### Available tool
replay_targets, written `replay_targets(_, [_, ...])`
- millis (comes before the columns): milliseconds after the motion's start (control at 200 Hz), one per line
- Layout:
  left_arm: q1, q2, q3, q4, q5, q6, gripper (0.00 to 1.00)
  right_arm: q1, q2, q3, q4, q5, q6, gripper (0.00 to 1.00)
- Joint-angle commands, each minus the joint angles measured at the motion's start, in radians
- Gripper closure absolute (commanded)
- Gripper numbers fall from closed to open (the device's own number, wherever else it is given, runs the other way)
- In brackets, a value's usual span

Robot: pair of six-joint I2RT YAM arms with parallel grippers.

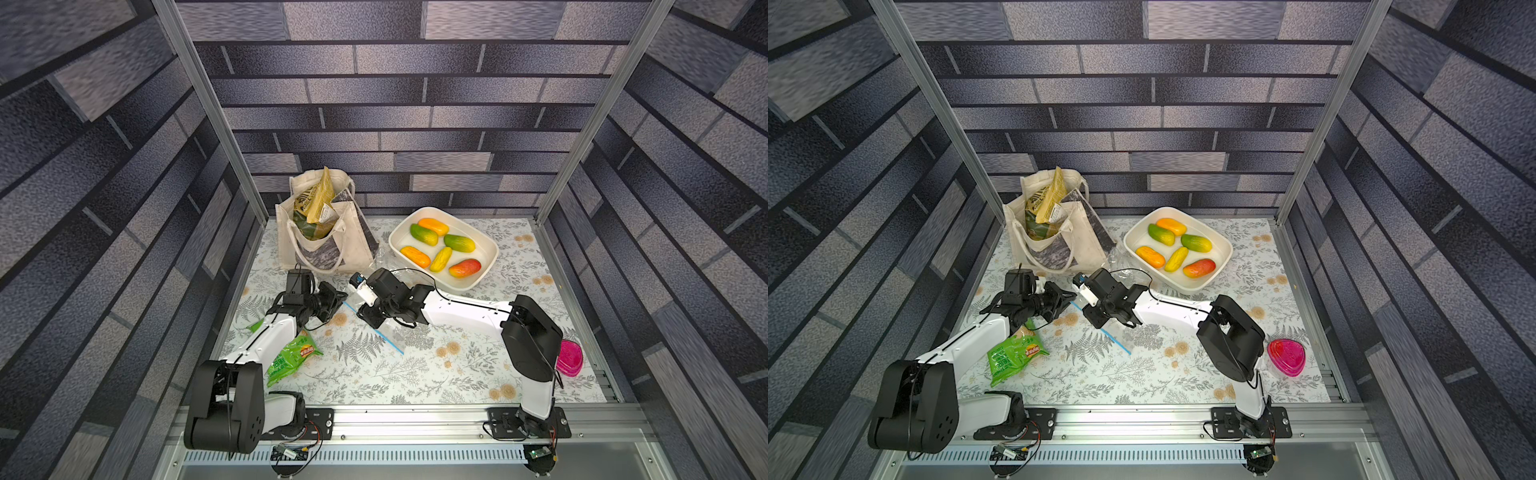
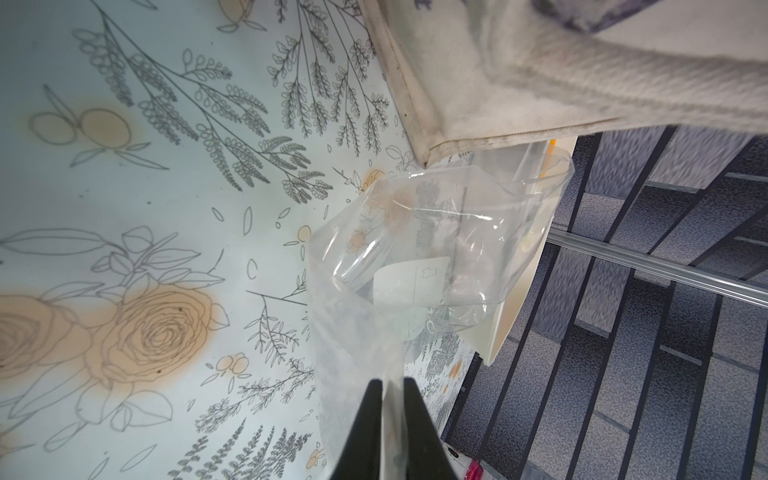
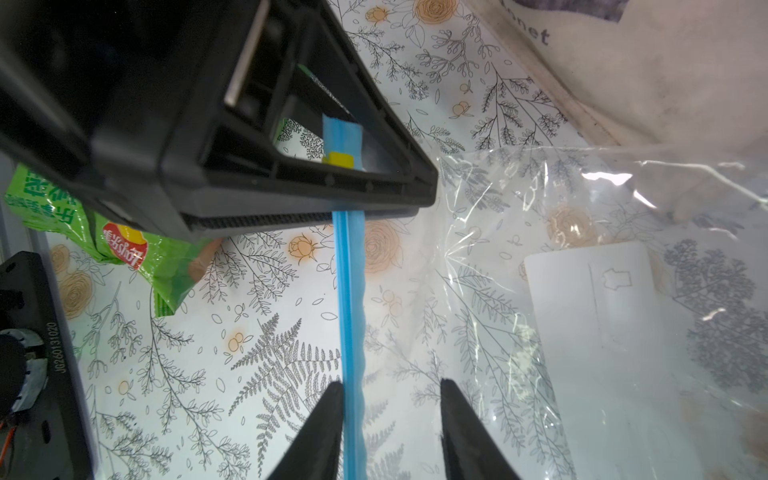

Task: Place the mango in a zip-top bag and seal the zipper
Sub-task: Open the zipper of the food storage bag at the center of the board.

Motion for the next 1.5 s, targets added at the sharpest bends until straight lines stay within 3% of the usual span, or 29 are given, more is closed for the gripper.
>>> replay_targets(0, [-0.005, -0.024, 0.033, -0.022, -0.008, 0.031, 0.87, -0.016, 0.003, 0.011, 0.014, -0.045, 0.018, 0.59])
replay_targets(195, [-0.01, -0.031, 0.038, -0.032, -0.013, 0.04, 0.9, -0.03, 0.0, 0.005, 0.034, -0.122, 0.04, 0.62])
replay_targets(396, [-0.013, -0.035, 0.047, -0.048, -0.018, 0.054, 0.91, -0.042, 0.022, 0.028, -0.001, -0.108, 0.04, 0.63])
replay_targets(551, [-0.013, -0.038, 0.051, -0.058, -0.021, 0.058, 0.91, -0.043, 0.022, 0.018, 0.01, -0.116, 0.033, 0.54])
replay_targets(666, [-0.014, -0.04, 0.052, -0.055, -0.023, 0.057, 0.9, -0.041, 0.041, 0.035, -0.021, -0.044, 0.024, 0.57])
replay_targets(952, [-0.019, -0.041, 0.055, -0.057, -0.027, 0.055, 0.9, -0.034, 0.054, 0.035, -0.029, 0.003, -0.016, 0.61])
replay_targets(1017, [-0.019, -0.037, 0.057, -0.056, -0.027, 0.054, 0.9, -0.027, 0.071, 0.045, -0.045, 0.003, -0.048, 0.68])
replay_targets(1057, [-0.019, -0.037, 0.06, -0.059, -0.026, 0.056, 0.85, -0.026, 0.084, 0.059, -0.066, 0.018, -0.056, 0.75])
replay_targets(1137, [-0.019, -0.038, 0.065, -0.062, -0.024, 0.063, 0.6, -0.025, 0.077, 0.058, -0.063, 0.028, -0.044, 0.92])
replay_targets(1157, [-0.018, -0.039, 0.067, -0.065, -0.023, 0.065, 0.49, -0.027, 0.07, 0.053, -0.053, 0.029, -0.036, 0.95])
replay_targets(1197, [-0.014, -0.045, 0.072, -0.076, -0.023, 0.072, 0.18, -0.027, 0.054, 0.048, -0.034, 0.035, -0.017, 0.98])
replay_targets(1232, [-0.009, -0.055, 0.08, -0.096, -0.025, 0.079, 0.02, -0.027, 0.043, 0.049, -0.024, 0.051, 0.0, 1.0])
replay_targets(1498, [0.052, -0.311, 0.055, -0.129, -0.052, 0.089, 0.0, -0.073, -0.004, 0.106, 0.054, 0.16, 0.165, 1.0])
